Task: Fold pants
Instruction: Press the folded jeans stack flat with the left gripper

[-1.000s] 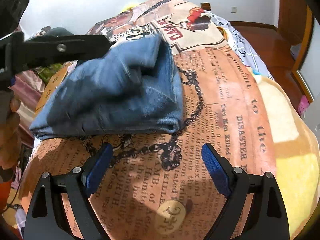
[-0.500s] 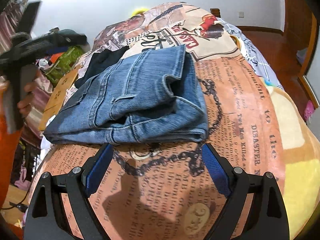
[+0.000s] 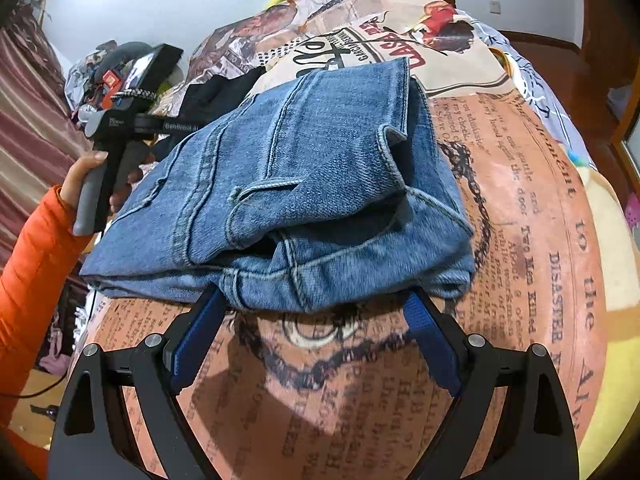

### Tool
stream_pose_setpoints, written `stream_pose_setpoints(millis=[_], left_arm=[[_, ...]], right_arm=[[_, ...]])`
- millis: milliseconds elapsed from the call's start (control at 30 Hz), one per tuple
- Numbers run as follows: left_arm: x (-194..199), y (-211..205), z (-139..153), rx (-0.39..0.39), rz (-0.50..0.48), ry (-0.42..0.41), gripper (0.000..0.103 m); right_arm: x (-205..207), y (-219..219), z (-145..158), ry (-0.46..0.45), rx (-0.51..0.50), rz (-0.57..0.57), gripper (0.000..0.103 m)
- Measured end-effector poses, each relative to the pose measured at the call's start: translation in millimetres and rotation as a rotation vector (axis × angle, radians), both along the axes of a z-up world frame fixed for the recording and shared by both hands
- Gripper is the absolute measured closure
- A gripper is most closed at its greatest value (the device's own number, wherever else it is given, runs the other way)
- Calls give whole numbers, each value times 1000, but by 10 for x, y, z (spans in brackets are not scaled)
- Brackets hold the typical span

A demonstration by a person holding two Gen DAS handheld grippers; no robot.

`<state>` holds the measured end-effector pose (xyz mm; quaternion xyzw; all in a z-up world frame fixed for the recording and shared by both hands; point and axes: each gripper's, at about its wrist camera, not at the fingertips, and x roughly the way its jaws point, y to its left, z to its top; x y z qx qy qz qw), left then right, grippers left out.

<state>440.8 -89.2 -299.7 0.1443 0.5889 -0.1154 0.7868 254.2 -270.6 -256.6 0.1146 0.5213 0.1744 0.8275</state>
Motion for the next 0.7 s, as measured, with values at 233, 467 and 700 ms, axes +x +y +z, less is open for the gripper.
stream_pose_setpoints(millis=[233, 467, 700], left_arm=[[-170, 274, -35, -36, -8, 30, 1], [-629, 631, 70, -71, -11, 47, 1], [-1237, 757, 280, -157, -6, 59, 1]], right_arm=[[158, -73, -7, 0, -19, 23, 14], [450, -112, 27, -44, -90, 0, 14], [468, -191, 144, -86, -123, -41, 15]])
